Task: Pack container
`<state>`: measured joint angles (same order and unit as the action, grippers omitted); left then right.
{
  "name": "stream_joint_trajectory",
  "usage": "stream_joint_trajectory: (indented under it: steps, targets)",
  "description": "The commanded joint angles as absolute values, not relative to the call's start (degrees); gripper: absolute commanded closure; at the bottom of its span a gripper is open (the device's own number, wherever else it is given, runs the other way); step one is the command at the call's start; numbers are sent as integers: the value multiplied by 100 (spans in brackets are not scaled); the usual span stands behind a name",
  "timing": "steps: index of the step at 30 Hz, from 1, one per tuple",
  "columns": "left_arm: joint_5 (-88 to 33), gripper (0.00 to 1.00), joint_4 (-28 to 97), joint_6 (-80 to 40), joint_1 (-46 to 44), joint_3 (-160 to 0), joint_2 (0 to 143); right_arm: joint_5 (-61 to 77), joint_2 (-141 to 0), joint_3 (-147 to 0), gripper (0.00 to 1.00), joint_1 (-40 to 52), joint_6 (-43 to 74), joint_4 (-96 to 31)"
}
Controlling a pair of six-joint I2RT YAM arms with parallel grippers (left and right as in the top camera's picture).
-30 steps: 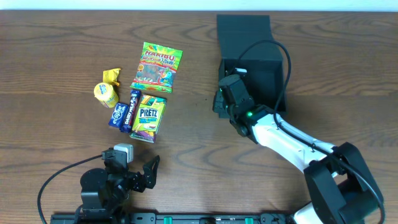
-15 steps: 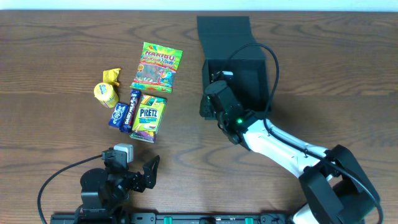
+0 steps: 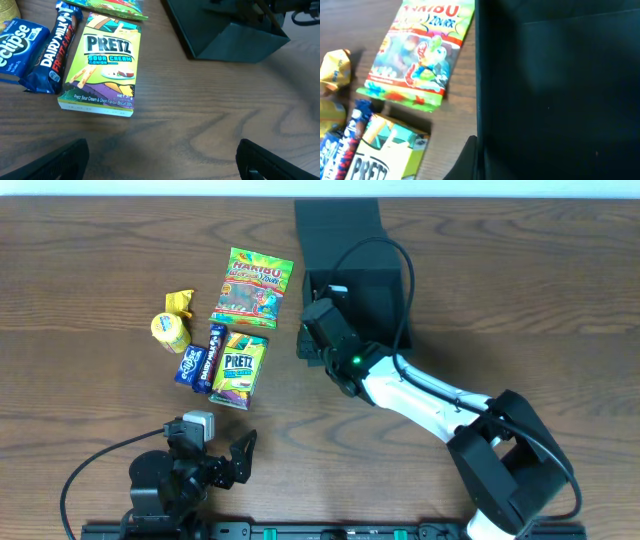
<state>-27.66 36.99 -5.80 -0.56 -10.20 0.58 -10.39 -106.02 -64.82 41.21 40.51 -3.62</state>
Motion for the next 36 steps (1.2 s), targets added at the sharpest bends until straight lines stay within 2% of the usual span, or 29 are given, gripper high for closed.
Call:
stream_joint_trajectory:
  steps: [1,2,3,4,5,6,12,16,25,27,33,36]
  targets:
    - [-2766,5,3704,-580,-78,-974,27,-1024,-10621,-6670,65,4174,4176,-316]
    - [-2766,5,3704,-580,-78,-974,27,-998,-10621,-6670,52,4185,4176,-303]
    - [-2766,5,3704,-580,-78,-974,27,-985,-10621,-6670,48,4198,4169,-303]
    - [-2766,5,3704,-580,-78,-974,27,-982,-10619,-6672,37,4200,4123,-303]
    - [-2766,5,3704,-580,-78,-974,27,-956,-10613,-6674,12,4200,4071,-305]
    - [-2766,5,3704,-580,-78,-974,27,-897,-10595,-6674,1,4198,3990,-307]
    - [-2766,5,3704,-580,-78,-974,27,-731,-9985,-6676,1,4193,3341,-589]
    - [-2766,5,3704,-580,-78,-974,27,-1334,-9284,-6676,1,4088,2453,-1035]
    - [-2766,5,3704,-580,-78,-974,27,-1603,-8949,-6661,2,2637,2220,-2895]
    - [-2766,5,3704,-580,-78,-974,27,-1599,-9083,-6661,8,2259,2215,-3061]
    - [-2766,5,3704,-580,-78,-974,27,-873,-9612,-6661,52,1874,1750,-2923]
    - [-2766,5,3704,-580,-78,-974,27,-784,-9979,-6661,57,1876,1747,-2867]
